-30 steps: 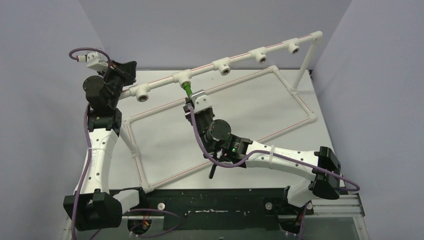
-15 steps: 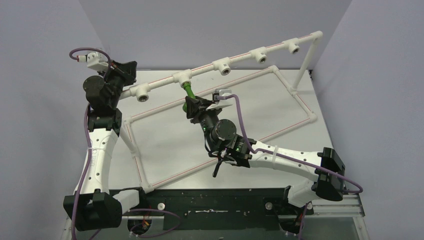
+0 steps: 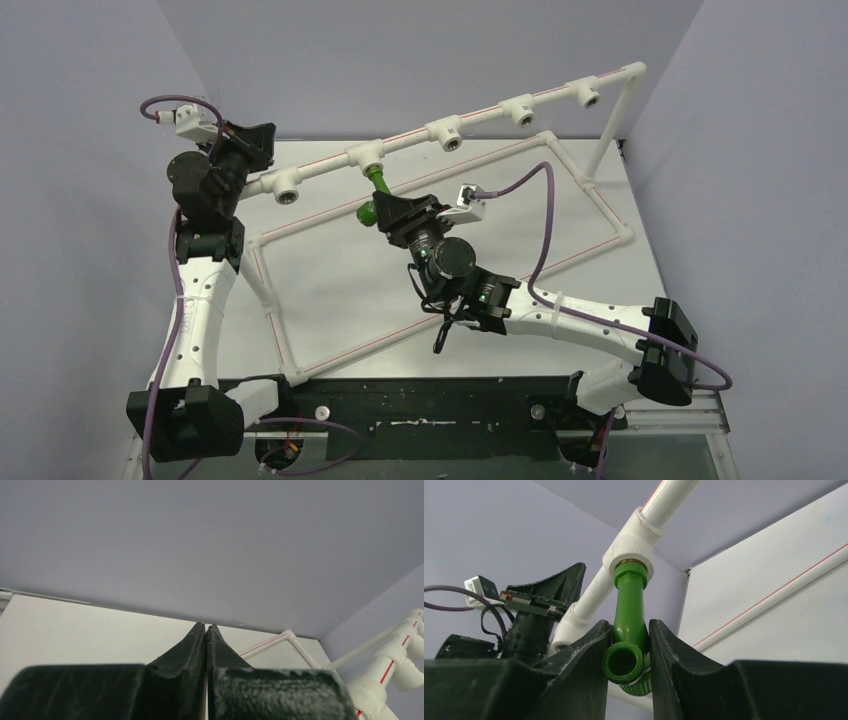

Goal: Install the water faucets

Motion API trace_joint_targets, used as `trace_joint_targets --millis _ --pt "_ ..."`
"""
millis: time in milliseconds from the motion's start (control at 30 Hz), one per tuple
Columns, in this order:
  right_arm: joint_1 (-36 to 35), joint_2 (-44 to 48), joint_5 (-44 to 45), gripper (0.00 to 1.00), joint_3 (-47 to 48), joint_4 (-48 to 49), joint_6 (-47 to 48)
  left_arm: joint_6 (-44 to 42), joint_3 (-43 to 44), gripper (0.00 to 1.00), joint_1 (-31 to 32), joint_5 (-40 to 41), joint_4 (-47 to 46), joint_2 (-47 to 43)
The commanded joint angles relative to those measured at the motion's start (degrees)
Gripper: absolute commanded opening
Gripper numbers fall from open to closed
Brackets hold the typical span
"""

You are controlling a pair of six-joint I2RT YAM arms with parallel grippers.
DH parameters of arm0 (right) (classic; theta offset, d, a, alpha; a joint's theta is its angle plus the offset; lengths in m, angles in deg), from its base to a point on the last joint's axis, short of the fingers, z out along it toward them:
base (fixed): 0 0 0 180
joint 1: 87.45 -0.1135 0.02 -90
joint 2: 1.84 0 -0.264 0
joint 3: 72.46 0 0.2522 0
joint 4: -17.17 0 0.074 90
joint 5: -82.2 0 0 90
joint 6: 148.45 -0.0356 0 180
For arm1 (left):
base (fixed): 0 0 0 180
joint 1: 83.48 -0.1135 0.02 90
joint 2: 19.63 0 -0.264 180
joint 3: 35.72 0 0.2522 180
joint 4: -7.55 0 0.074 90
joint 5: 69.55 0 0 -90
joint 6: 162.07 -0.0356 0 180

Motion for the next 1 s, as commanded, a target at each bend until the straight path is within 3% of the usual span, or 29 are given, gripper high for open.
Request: trace_joint_targets --millis 0,233,600,733,967 --pt "2.79 3.45 2.33 0.00 3.29 -4.54 -24.31 -0.32 -7.72 0.00 -0.80 -0.57 19.60 6.59" --pt "4.05 4.25 -0.20 0.00 2.33 -7.87 -36.24 -0.45 -7.73 0.00 -0.76 -0.52 19.74 6.43" --pt "4.03 5.31 -0.01 0.01 2.39 -10.34 -38.47 -0.27 -7.72 0.00 -0.80 -0.56 19.58 6.52" --pt "4.04 5.64 0.19 0.15 2.16 -11.01 -37.96 -0.38 -7.63 0.00 -0.80 -0.47 19.62 6.59" --pt "4.07 6.42 0.16 0.51 1.66 -10.95 -35.63 -0.39 -7.58 0.00 -0.80 -0.39 19.68 6.74"
